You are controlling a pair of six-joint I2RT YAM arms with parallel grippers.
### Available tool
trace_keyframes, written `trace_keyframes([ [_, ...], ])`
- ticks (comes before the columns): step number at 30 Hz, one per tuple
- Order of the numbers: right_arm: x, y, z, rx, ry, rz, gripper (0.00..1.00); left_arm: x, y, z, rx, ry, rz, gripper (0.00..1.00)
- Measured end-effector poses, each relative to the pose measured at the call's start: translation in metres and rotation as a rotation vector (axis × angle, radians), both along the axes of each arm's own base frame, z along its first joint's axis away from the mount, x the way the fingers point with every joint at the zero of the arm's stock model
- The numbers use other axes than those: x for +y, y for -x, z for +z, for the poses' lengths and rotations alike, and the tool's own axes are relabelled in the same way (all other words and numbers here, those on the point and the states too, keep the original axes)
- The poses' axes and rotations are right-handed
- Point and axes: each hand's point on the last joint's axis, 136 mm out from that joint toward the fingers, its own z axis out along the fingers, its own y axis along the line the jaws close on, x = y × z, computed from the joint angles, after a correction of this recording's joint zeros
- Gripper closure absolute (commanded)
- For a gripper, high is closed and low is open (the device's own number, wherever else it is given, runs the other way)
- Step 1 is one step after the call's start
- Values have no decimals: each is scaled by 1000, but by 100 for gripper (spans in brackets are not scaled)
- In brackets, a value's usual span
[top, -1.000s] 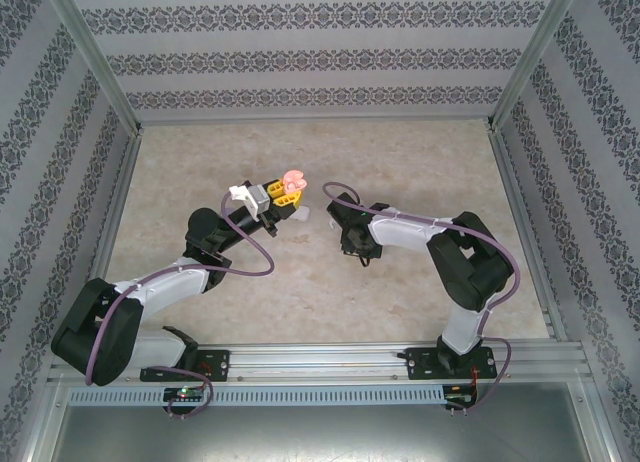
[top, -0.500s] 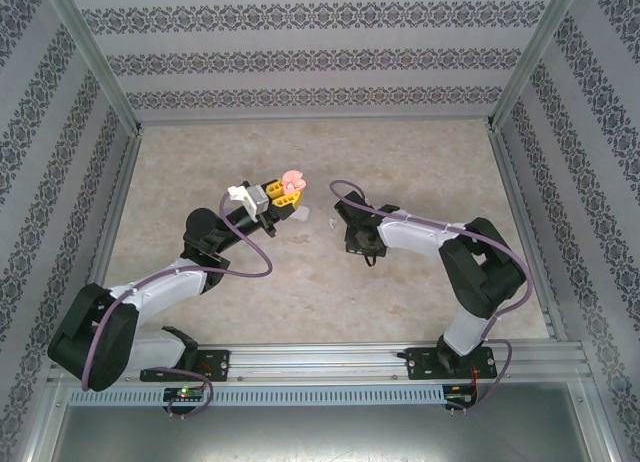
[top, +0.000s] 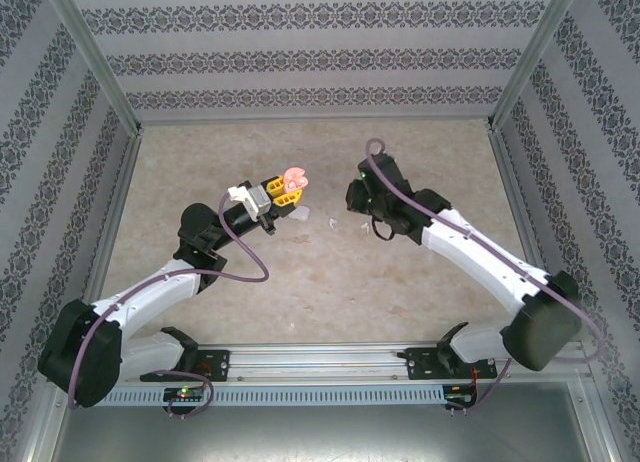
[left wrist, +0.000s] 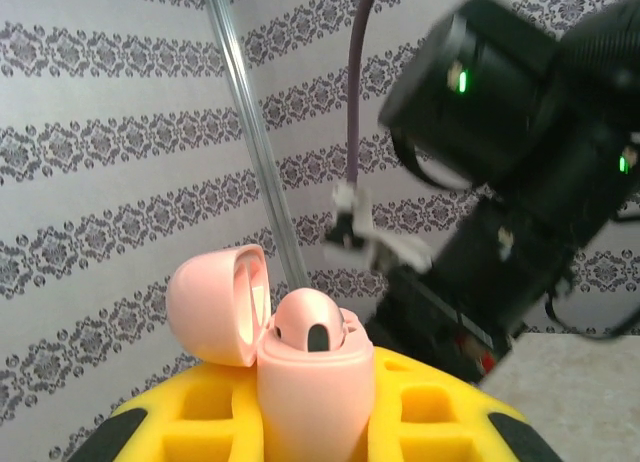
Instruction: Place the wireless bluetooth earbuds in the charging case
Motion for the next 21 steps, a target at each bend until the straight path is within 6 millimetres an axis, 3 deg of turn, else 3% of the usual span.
trace_keyframes([
  [5, 3, 3, 78, -156, -105, 35, 81, -2, 2, 6, -28, -18, -2, 100],
  [9, 4, 7, 119, -243, -160, 58, 81, -6, 3, 8, -38, -31, -12, 100],
  [13, 15, 15, 141, -296, -197, 94, 81, -10, 2, 8, -50, -42, -16, 100],
  [21, 58, 46, 161, -365, -256, 225, 81, -17, -4, 2, -31, -53, -28, 100],
])
